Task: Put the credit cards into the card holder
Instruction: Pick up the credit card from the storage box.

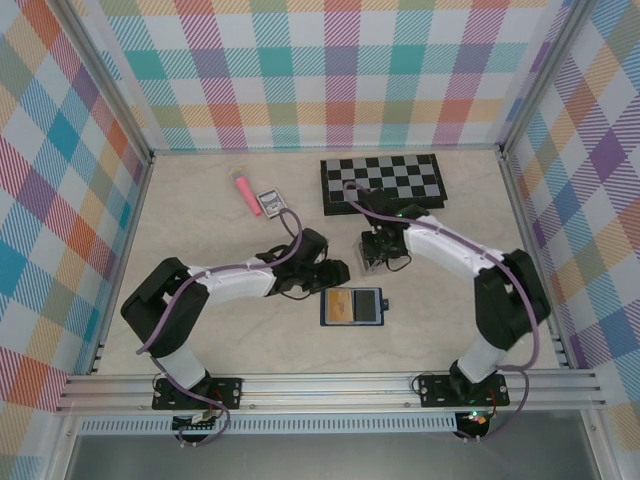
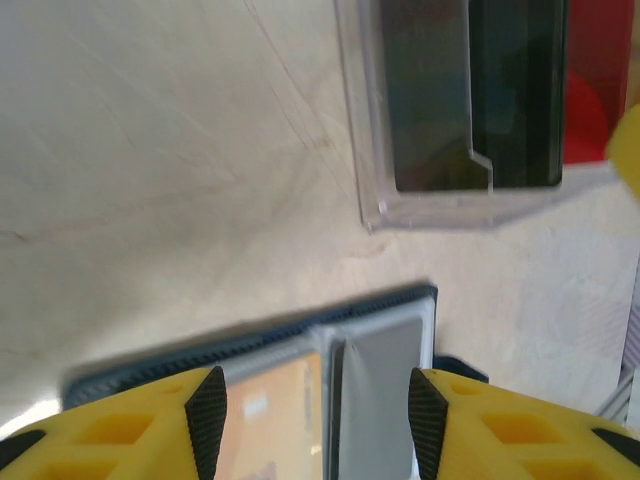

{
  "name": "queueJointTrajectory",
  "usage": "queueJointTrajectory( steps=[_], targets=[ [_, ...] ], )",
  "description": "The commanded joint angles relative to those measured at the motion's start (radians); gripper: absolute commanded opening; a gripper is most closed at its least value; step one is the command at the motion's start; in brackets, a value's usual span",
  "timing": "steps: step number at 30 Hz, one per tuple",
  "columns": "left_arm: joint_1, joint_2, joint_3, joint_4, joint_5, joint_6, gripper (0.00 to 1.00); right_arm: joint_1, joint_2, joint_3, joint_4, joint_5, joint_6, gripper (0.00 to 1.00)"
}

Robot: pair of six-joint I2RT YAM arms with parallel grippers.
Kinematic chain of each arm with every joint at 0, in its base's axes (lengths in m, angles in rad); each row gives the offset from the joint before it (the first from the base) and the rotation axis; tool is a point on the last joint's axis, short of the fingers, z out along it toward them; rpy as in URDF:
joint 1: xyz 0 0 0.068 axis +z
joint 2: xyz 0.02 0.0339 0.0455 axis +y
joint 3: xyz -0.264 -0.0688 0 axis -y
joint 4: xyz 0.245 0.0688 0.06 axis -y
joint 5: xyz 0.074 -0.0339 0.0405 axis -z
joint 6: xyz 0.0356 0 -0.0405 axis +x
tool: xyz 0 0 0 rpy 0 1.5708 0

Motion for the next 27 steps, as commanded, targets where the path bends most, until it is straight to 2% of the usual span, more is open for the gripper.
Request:
queueJointTrajectory(
  steps=[1,15,27],
  targets=[
    [0.03,-0.006,0.024,-0.025,-0.021,-0.014,0.53,0.024,0.062,0.075,-0.073,0.12,-0.065,0.38],
    [0.062,-0.016,-0.019,-0.007,-0.007,-0.02,0.53,0.072,0.246,0.195,-0.122,0.311,-0.092,0.41],
    [0.065,0.006,-0.006,-0.002,0.018,-0.016,0.53,0.075,0.214,0.196,-0.126,0.382,-0.104,0.37]
  ],
)
